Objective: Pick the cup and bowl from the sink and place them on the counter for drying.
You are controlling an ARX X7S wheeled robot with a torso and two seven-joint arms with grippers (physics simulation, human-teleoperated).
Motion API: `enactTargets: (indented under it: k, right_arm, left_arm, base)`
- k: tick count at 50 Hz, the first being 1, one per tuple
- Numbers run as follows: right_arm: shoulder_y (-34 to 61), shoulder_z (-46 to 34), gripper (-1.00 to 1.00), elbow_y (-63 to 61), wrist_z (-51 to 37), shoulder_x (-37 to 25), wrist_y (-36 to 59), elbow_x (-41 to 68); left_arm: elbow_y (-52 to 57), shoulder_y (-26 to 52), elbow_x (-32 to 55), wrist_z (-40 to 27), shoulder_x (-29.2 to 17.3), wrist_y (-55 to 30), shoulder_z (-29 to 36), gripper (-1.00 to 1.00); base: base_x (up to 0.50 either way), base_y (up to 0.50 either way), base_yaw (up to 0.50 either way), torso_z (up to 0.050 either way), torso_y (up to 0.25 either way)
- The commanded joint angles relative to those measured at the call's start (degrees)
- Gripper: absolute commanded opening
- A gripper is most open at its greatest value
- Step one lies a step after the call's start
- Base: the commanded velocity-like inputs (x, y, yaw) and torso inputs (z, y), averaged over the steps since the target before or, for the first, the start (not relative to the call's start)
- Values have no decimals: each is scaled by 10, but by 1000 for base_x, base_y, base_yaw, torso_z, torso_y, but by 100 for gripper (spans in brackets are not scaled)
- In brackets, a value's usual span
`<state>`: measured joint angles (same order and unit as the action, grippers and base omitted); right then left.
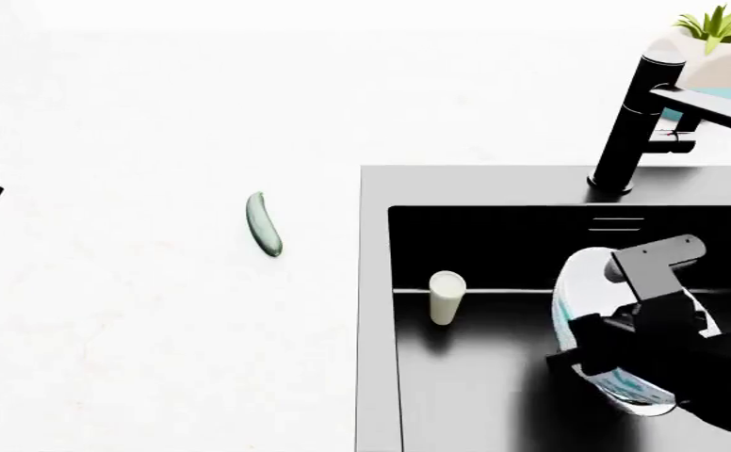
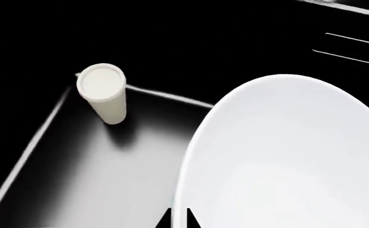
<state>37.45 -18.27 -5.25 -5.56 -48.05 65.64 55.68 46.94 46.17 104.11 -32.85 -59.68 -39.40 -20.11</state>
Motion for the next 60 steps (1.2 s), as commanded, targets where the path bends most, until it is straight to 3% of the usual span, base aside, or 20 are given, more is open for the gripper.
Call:
enactTargets:
  k: [1,39,60]
  right_arm:
    - [62,0,-100,-58,32,-29,37,32]
    - [274,3,-100,-172,92,-39,142,162]
    - [496,-52,-100,-144,73,76,219,242]
  left_arm:
    - [0,-6,2,0,-1,0,-11,100]
    - [-4,19,7,-7,-6,4,6,100]
    - [-3,6,10,-5,-7,3,-16,100]
  base:
    - [0,0,0,0,0]
    - [0,0,0,0,0]
    - [0,0,0,0,0]
